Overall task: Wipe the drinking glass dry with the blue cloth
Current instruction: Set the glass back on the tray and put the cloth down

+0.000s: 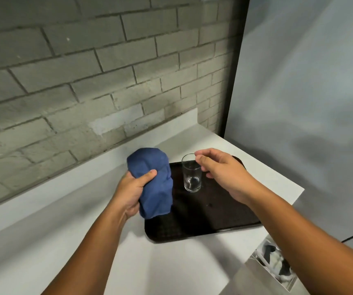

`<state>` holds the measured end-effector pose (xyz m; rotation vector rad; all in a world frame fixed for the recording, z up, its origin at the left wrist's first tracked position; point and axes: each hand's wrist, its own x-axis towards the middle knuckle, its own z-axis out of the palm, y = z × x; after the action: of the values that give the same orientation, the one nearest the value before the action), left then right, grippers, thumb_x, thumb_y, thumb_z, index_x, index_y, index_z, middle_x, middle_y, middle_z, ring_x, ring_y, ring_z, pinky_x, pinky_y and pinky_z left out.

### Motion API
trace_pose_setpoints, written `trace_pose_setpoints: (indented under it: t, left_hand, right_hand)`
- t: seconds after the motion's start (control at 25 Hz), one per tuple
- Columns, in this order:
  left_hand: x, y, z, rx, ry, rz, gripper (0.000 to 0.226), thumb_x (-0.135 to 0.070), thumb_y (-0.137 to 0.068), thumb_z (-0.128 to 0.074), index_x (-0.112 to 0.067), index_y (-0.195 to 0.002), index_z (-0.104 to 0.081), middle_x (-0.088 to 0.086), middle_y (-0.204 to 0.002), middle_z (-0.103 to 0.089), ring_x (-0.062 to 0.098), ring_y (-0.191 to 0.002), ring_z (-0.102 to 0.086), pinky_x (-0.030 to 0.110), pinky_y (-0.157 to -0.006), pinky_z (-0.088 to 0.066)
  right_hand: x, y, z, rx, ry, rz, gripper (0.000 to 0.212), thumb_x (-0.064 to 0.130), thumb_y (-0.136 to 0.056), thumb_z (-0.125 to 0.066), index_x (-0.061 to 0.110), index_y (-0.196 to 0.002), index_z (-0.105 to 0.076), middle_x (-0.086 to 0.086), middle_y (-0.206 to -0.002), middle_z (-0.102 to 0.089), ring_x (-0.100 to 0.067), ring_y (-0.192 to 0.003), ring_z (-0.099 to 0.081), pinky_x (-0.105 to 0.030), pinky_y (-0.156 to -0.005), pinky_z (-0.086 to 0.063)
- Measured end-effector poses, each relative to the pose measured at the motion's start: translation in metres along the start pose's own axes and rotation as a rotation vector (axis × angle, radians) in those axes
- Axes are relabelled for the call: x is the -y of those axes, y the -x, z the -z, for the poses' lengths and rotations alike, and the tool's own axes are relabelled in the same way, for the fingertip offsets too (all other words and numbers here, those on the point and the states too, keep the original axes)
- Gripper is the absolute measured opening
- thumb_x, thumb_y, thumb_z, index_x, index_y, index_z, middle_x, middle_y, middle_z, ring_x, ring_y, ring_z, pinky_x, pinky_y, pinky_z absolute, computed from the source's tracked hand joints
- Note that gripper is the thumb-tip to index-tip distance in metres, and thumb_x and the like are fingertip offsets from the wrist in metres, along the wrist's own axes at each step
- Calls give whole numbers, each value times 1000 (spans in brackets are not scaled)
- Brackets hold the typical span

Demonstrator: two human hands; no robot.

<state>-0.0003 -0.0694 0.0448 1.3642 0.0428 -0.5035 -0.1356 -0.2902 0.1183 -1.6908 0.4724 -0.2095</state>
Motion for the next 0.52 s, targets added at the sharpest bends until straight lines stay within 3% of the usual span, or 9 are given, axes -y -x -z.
trace_pose_setpoints:
  t: [0.08, 0.2, 0.32, 0.52]
  left_hand:
    - [3, -10, 46, -88, -94, 25, 40, -5, -101, -79, -1, -139, -70, 27, -133, -79, 37, -118, -78, 44, -100, -61]
    - [14, -19, 100, -126, -233, 84, 40, -9, -104, -77, -5, -143, -67, 24, -138, -76, 42, -133, -71, 55, -119, -52]
    - [33, -22, 126, -126, -275, 166, 27, -13, -106, -75, -13, -133, -69, 22, -136, -77, 40, -132, -71, 54, -117, -52]
    - [65, -25, 137, -118, -635, 151, 46, -21, -109, -71, -9, -152, -60, 21, -139, -73, 44, -134, -66, 55, -113, -53]
  right_hand:
    - [-4, 0, 4, 5, -7, -10, 10, 29, -105, -70, 28, -107, -80, 17, -91, -80, 1, -84, -70, -26, -89, -53]
    - [-8, 2, 6, 22, -7, -11, 14, 26, -106, -68, 25, -109, -81, -10, -111, -81, -11, -92, -67, -31, -89, -53]
    - [-10, 3, 6, 19, -57, -24, 16, 21, -108, -65, 23, -108, -81, -18, -124, -80, -13, -91, -66, -29, -85, -53]
    - [-7, 2, 7, -1, -100, -13, 18, 18, -110, -62, 21, -109, -80, -20, -123, -81, -16, -90, -66, -35, -88, -54]
